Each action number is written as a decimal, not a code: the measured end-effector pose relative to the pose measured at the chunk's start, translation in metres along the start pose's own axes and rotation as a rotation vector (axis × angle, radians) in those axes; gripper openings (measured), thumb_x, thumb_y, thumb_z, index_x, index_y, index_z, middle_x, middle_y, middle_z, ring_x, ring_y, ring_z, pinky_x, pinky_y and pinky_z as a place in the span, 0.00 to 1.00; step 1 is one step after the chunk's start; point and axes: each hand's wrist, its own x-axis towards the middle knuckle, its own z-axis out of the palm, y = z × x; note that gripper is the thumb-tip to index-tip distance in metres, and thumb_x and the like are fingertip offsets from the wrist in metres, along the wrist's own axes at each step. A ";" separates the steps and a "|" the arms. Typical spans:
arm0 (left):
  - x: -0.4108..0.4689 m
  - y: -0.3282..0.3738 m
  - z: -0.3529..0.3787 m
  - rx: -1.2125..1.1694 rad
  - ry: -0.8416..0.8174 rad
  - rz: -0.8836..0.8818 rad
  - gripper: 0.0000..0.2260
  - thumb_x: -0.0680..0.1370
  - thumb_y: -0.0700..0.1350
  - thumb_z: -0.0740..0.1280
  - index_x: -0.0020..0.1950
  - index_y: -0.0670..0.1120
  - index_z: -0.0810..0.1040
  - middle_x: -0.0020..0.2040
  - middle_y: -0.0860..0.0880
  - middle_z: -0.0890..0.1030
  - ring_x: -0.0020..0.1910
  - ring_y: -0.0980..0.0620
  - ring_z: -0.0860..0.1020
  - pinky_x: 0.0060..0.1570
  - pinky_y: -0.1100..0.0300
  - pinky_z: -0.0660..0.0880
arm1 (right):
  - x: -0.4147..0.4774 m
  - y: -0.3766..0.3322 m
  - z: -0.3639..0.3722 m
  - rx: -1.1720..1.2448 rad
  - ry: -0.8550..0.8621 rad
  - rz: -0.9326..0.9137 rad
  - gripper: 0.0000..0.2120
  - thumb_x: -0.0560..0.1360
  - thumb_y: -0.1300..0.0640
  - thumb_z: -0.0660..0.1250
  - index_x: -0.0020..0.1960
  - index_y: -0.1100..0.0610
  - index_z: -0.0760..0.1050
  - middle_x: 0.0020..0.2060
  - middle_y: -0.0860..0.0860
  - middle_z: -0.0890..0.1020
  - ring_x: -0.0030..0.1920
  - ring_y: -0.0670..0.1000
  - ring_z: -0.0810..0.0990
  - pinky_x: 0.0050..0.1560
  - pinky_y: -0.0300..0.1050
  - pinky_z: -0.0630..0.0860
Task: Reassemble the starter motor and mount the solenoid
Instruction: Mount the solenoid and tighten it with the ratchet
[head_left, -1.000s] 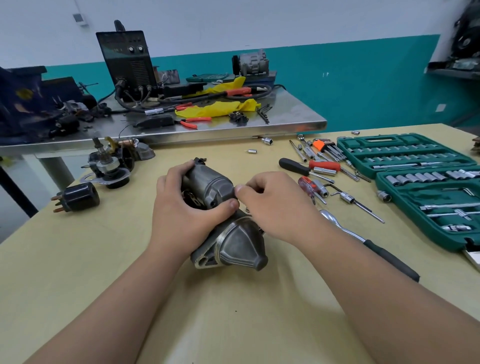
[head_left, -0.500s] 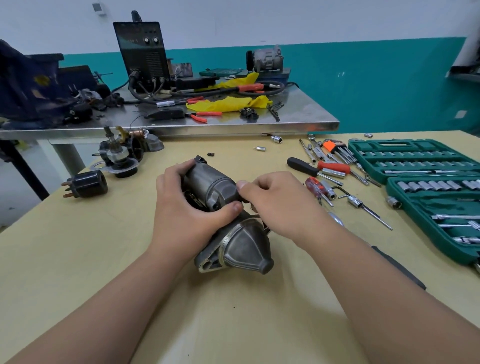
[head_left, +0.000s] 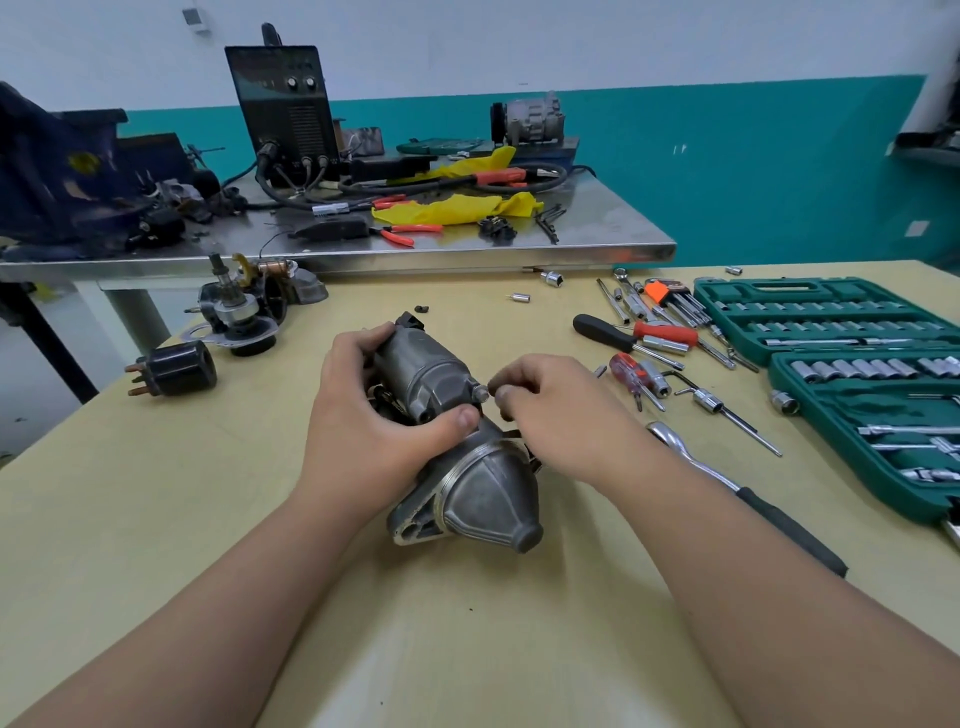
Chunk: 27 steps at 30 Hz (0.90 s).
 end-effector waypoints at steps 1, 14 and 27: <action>0.000 0.000 -0.001 -0.008 -0.010 0.000 0.34 0.54 0.63 0.74 0.56 0.68 0.65 0.58 0.61 0.74 0.55 0.62 0.76 0.51 0.66 0.71 | -0.001 0.000 0.000 0.076 0.007 0.007 0.08 0.78 0.50 0.60 0.48 0.46 0.78 0.38 0.40 0.80 0.35 0.37 0.77 0.32 0.33 0.69; 0.000 -0.006 -0.006 -0.068 -0.060 0.004 0.32 0.54 0.61 0.75 0.54 0.70 0.64 0.55 0.61 0.75 0.55 0.57 0.78 0.51 0.59 0.75 | -0.018 0.004 0.008 0.223 -0.093 -0.114 0.13 0.75 0.43 0.58 0.47 0.47 0.79 0.43 0.43 0.83 0.46 0.43 0.81 0.51 0.48 0.78; -0.012 0.002 0.011 -0.029 0.097 -0.063 0.39 0.52 0.65 0.76 0.59 0.62 0.63 0.60 0.55 0.74 0.57 0.63 0.75 0.47 0.76 0.70 | -0.026 -0.007 0.011 -0.089 0.242 -0.184 0.09 0.77 0.50 0.62 0.39 0.49 0.75 0.34 0.43 0.79 0.39 0.45 0.78 0.40 0.44 0.73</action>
